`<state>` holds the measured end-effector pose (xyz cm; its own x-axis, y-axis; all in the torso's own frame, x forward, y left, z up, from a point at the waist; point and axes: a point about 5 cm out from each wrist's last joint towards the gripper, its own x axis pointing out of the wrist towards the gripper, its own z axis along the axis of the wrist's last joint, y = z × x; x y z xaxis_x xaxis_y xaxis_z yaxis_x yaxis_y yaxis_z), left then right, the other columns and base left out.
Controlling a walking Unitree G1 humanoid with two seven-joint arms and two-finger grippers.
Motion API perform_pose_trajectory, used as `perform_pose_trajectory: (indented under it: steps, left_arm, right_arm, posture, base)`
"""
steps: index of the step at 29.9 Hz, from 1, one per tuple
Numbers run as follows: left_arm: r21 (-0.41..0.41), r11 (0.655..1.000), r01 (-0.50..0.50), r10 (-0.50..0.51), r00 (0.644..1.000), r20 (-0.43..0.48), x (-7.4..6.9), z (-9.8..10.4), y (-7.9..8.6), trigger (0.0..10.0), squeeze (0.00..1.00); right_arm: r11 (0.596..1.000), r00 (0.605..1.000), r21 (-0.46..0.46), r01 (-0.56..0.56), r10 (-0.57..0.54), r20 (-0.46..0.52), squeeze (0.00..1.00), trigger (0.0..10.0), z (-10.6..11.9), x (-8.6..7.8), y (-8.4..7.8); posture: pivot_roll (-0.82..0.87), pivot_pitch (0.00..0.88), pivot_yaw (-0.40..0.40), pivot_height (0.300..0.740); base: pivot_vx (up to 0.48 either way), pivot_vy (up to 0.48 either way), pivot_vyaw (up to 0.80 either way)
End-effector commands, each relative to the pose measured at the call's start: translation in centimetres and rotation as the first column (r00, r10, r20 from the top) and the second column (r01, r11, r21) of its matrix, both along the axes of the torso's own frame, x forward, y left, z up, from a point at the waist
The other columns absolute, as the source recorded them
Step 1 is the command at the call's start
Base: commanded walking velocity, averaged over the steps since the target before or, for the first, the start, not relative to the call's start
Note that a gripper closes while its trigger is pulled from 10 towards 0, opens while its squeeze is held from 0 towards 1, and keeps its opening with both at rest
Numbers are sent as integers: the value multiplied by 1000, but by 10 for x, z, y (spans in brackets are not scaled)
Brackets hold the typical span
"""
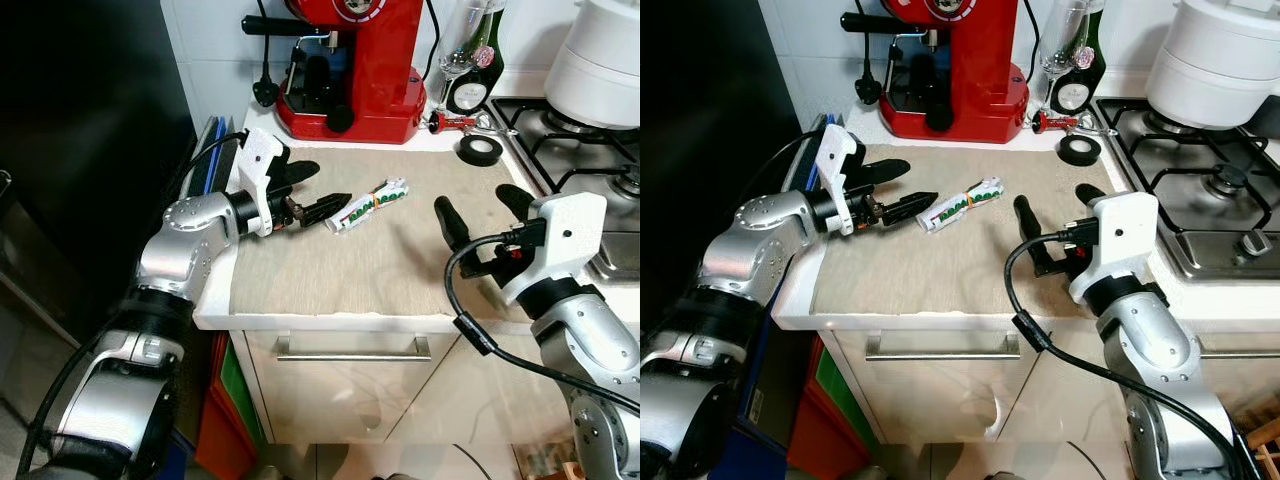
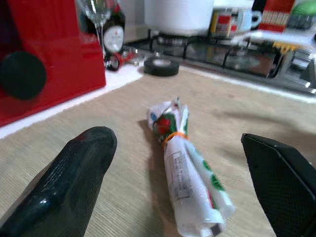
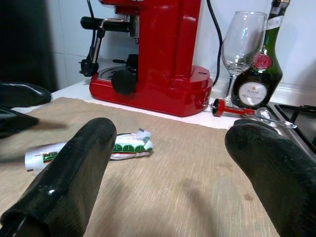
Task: Restocking fridge
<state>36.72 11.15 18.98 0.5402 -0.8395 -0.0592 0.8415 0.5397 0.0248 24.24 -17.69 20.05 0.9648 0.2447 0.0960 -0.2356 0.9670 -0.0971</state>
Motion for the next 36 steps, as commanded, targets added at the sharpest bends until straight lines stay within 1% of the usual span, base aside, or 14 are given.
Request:
perform_pose_trajectory:
  steps: [1,10,15,16,18,21,24,28,29,30,31,32,33,36]
  left_arm:
    - [32,999,11,-12,1000,13,3,1,-4,10000,0]
    - [81,996,43,-43,999,-4,11,-5,-19,10000,0]
    - [96,993,73,-72,997,-12,12,-8,-26,10000,0]
    - [96,993,73,-72,997,-12,12,-8,-26,10000,0]
    - [129,988,83,-83,997,-6,12,-10,-27,10000,0]
    - [142,986,88,-88,996,-7,12,-12,-27,10000,0]
    - [168,983,74,-74,997,-6,13,-14,-23,10000,0]
    - [207,976,62,-63,998,0,14,-15,-19,10000,0]
    - [226,972,57,-59,998,3,15,-16,-16,8941,0]
    - [235,971,53,-55,998,4,15,-16,-14,5333,0]
    - [235,971,53,-55,998,4,15,-16,-14,5333,0]
    - [245,968,53,-56,998,7,15,-15,-13,2196,0]
    - [253,966,53,-57,998,6,15,-15,-12,0,0]
    - [264,963,61,-64,998,4,16,-15,-10,0,0]
  right_arm:
    - [1000,1000,-4,-4,4,15,0,10000,6,-3,-1]
    - [1000,1000,-17,-25,25,11,0,10000,9,-8,1]
    - [988,988,-37,-150,149,-45,0,10000,6,-16,7]
    - [988,988,-37,-150,149,-45,0,10000,6,-16,7]
    - [968,967,-55,-246,241,-80,0,10000,5,-23,10]
    - [957,955,-53,-286,281,-95,0,10000,6,-25,10]
    - [923,917,-59,-382,370,-149,0,10000,5,-31,11]
    - [906,898,-64,-419,403,-176,0,10000,4,-34,11]
    - [900,892,-67,-430,413,-185,0,10000,4,-35,11]
    - [899,891,-67,-432,414,-187,0,10000,4,-34,11]
    - [899,891,-67,-432,414,-187,0,10000,4,-34,11]
    - [898,890,-66,-434,416,-188,0,10000,3,-34,11]
    - [898,889,-65,-435,416,-189,0,10000,3,-34,11]
    - [896,886,-63,-439,421,-193,0,10000,3,-34,11]
  posture:
    - [-31,40,21,740]
    - [-54,47,34,740]
    - [-60,47,43,740]
    - [-60,47,43,740]
    - [-59,47,44,740]
    - [-58,46,42,740]
    - [-53,45,39,740]
    - [-44,42,34,740]
    - [-41,40,33,740]
    - [-38,38,33,740]
    - [-38,38,33,740]
    - [-38,37,33,740]
    - [-35,35,34,740]
    - [-31,30,34,740]
  base:
    - [0,0,0]
    - [0,0,0]
    - [0,0,0]
    - [0,0,0]
    - [0,0,0]
    - [0,0,0]
    - [0,0,0]
    - [0,0,0]
    - [0,0,0]
    - [0,0,0]
    - [0,0,0]
    - [0,0,0]
    - [0,0,0]
    - [0,0,0]
